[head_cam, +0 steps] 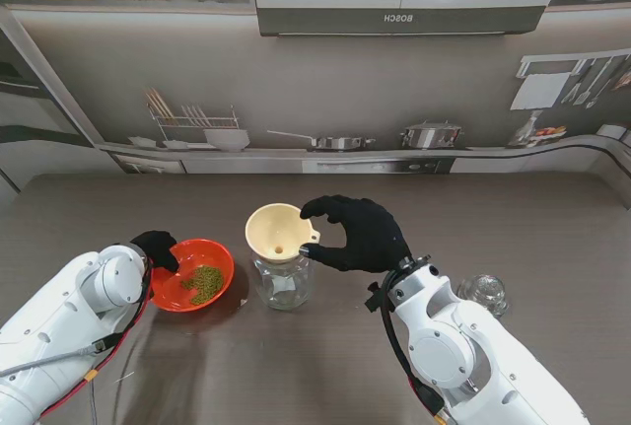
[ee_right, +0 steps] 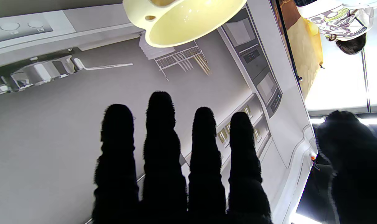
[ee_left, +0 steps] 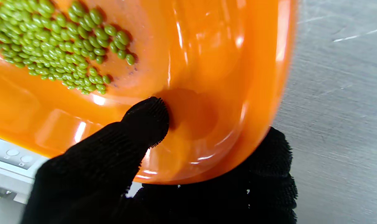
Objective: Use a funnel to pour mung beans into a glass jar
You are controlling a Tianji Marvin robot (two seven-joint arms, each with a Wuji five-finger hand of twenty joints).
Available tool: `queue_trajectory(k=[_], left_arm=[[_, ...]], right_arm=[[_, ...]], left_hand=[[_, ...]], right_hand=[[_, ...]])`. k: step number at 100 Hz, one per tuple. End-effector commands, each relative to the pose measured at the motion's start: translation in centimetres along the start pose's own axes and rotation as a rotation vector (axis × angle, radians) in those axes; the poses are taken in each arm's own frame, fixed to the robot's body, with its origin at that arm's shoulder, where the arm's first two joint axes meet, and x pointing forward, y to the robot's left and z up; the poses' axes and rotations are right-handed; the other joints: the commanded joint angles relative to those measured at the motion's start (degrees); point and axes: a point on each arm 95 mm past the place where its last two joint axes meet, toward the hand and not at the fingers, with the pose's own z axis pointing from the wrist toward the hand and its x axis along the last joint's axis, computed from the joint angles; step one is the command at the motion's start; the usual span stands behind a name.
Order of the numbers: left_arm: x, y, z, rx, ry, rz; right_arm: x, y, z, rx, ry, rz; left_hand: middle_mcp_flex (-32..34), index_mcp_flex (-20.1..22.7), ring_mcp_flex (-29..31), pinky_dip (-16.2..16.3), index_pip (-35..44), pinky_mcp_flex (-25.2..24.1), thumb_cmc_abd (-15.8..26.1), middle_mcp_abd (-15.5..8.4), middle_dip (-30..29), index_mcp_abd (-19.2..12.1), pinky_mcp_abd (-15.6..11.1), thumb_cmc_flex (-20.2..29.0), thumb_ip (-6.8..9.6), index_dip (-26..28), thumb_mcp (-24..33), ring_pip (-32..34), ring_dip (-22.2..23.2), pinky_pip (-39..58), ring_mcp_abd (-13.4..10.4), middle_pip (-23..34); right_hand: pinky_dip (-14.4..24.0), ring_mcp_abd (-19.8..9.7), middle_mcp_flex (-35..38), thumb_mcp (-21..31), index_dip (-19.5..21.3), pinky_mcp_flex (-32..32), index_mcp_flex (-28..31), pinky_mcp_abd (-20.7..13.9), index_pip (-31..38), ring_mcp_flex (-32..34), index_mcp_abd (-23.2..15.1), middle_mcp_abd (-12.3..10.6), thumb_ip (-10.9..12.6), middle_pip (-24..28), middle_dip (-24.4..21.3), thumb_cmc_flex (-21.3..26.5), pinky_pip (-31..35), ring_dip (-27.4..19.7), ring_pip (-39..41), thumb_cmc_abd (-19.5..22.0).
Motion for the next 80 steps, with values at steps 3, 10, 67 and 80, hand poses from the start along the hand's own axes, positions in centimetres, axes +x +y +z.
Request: queue_trajectory(k=[3,10,67,80], left_arm=[[0.3,0.8,0.2,-0.019,0.002,-0.017],[0.4,1.0,0.4,-0.004,0.002,-0.032],[0.9,1.8,0.0,0.092,0.002,-0.349],[0.5,2.1,-0.1,0.097,-0.013,-0.416]], right_arm=[[0.1,-0.3,0.0,0.014,0.001,0.006],[0.1,-0.3,0.0,0.015,0.001,0.007],[-0.2,-0.3,0.0,0.016,-0.005,0.020],[-0.2,-0.3,0.0,0.015,-0.009,0.025]], left_hand=[[6.53,5.34,5.44,-0.48,7.78,3.92,-1.12,-0.99,2.05,-3.40,1.61,2.79,-2.00,-1.25,-1.24,4.48,0.17,5.70,-0.38,1.29],[8.96,6.31,8.34,-0.29,9.80,6.36,-0.11,-1.37,2.05,-4.00,2.18,2.68,-2.15,-1.37,-1.38,5.85,0.35,7.58,-0.45,2.51],[18.98,1.50,17.11,-3.78,16.92,19.80,1.19,1.10,-1.35,-1.53,9.86,8.49,-3.57,4.04,4.24,13.79,-2.98,13.00,4.57,3.89],[18.87,1.77,17.03,-4.16,17.37,20.11,0.67,0.70,-0.62,-1.98,9.34,8.66,-3.91,4.64,5.26,12.57,-3.82,11.67,4.41,3.00]], right_hand=[[-0.36,-0.82,0.48,2.06,-1.15,0.04,1.14,1.52,0.61,1.39,0.24,0.39,0.88,-0.52,0.16,-2.26,0.80,0.76,0.06,1.79],[-0.37,-0.70,0.45,2.16,-1.16,0.07,1.30,1.54,0.66,1.39,0.29,0.36,0.88,-0.54,0.15,-2.27,0.82,0.76,0.06,1.91],[-0.47,-0.90,0.78,3.40,-1.34,0.31,3.11,1.48,1.08,1.74,0.75,0.59,0.80,-0.52,0.12,-2.31,1.01,0.79,0.18,2.32],[-0.51,-0.78,0.86,3.77,-1.39,0.34,3.18,1.50,1.12,1.83,0.74,0.46,0.78,-0.47,0.12,-2.31,1.05,0.80,0.22,2.50]])
